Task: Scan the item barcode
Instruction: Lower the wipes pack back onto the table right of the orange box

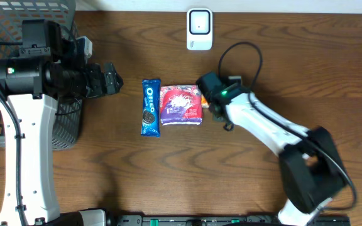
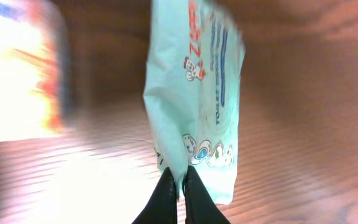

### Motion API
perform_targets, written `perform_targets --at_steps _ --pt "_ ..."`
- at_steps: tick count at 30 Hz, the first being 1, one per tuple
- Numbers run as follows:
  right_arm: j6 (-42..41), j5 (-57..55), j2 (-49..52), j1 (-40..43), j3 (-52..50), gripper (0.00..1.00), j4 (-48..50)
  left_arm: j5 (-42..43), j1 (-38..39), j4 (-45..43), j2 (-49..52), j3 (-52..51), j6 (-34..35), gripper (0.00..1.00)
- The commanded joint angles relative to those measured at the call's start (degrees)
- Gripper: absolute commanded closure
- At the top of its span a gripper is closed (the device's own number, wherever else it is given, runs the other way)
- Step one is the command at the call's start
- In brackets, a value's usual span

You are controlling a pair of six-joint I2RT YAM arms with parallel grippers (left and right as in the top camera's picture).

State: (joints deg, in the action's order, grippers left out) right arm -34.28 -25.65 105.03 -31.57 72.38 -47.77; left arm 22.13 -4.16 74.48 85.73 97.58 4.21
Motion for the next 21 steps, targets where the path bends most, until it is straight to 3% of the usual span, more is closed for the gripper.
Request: perform_targets --at_steps 1,9,14,17,21 --pt "3.39 10.60 -7.04 3.21 2.23 0.99 0.33 -0.35 0.11 0.09 0.22 0.15 -0.74 0.02" --pt "9.07 40.72 -11.45 14.88 2.03 0.99 -0.26 -0.33 0.11 0.09 0.22 0.15 -0.74 0.02" --pt "15.23 40.50 -10.62 20.68 -0.57 0.99 1.22 -0.35 0.11 0.09 0.22 0.15 -0.74 0.02" --pt "17.90 39.10 -9.94 20.50 -1.46 0.73 2.56 -0.35 0.11 0.09 0.22 0.15 -0.74 0.02" --pt "17.88 29.29 -9.42 16.74 -1.46 0.40 2.58 -0.33 0.11 0.09 0.22 0.15 -0.74 0.02"
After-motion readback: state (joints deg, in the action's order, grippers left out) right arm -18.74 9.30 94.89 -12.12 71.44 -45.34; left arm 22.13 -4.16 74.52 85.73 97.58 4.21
